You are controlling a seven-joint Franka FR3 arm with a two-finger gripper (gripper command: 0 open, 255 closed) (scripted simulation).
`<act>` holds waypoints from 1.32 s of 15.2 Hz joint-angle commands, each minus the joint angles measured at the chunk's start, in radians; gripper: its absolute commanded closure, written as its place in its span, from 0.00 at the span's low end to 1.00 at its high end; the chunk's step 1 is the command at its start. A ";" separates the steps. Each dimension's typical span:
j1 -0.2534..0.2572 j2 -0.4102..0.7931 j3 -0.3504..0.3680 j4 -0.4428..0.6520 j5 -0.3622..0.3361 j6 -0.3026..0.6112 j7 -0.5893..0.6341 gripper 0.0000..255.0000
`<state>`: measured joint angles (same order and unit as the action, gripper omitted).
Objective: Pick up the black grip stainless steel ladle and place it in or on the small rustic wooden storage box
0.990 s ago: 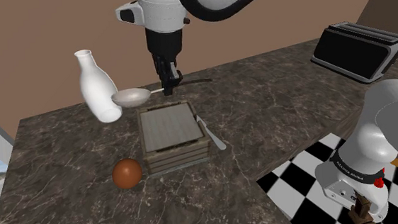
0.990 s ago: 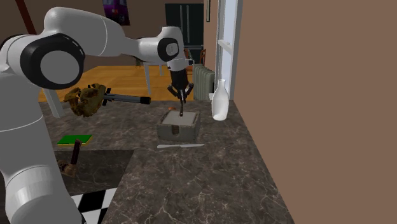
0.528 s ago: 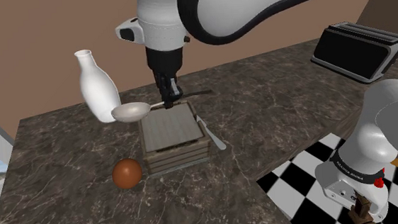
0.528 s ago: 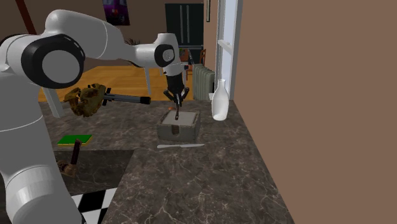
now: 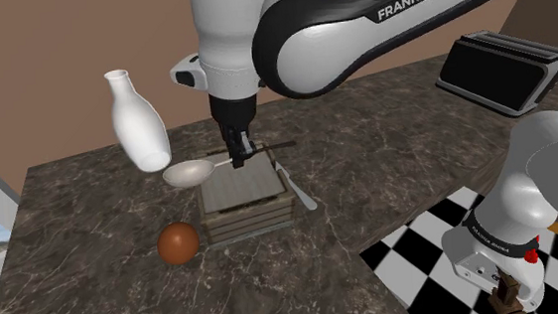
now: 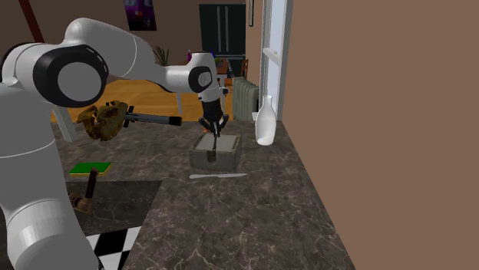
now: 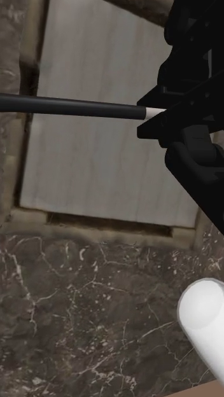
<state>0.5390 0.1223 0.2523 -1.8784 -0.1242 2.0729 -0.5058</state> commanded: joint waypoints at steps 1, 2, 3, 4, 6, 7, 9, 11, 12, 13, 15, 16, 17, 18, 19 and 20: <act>0.000 0.004 0.000 -0.023 -0.003 0.028 0.005 1.00; 0.001 0.008 0.000 -0.030 -0.005 0.038 0.006 1.00; 0.001 0.007 0.000 -0.030 -0.005 0.038 0.006 1.00; 0.001 0.008 0.000 -0.030 -0.005 0.038 0.006 1.00; 0.001 0.008 0.000 -0.030 -0.005 0.038 0.006 1.00; 0.001 0.008 0.000 -0.030 -0.005 0.038 0.006 1.00; 0.001 0.008 0.000 -0.030 -0.005 0.038 0.006 1.00; 0.001 0.008 0.000 -0.030 -0.005 0.038 0.006 0.00; 0.001 0.008 0.000 -0.030 -0.005 0.038 0.006 0.00; 0.001 0.008 0.000 -0.030 -0.005 0.038 0.006 0.00; 0.001 0.008 0.000 -0.030 -0.005 0.038 0.006 0.00; 0.001 -0.006 0.001 -0.013 0.001 0.008 0.003 0.00; 0.001 -0.017 0.002 0.006 0.006 -0.023 -0.001 0.00; 0.002 -0.028 0.004 0.027 0.010 -0.053 -0.004 0.00; 0.002 -0.036 0.005 0.044 0.013 -0.078 -0.006 0.00; 0.002 -0.036 0.005 0.044 0.013 -0.078 -0.006 0.00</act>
<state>0.5393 0.0907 0.2550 -1.8428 -0.1123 2.0087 -0.5140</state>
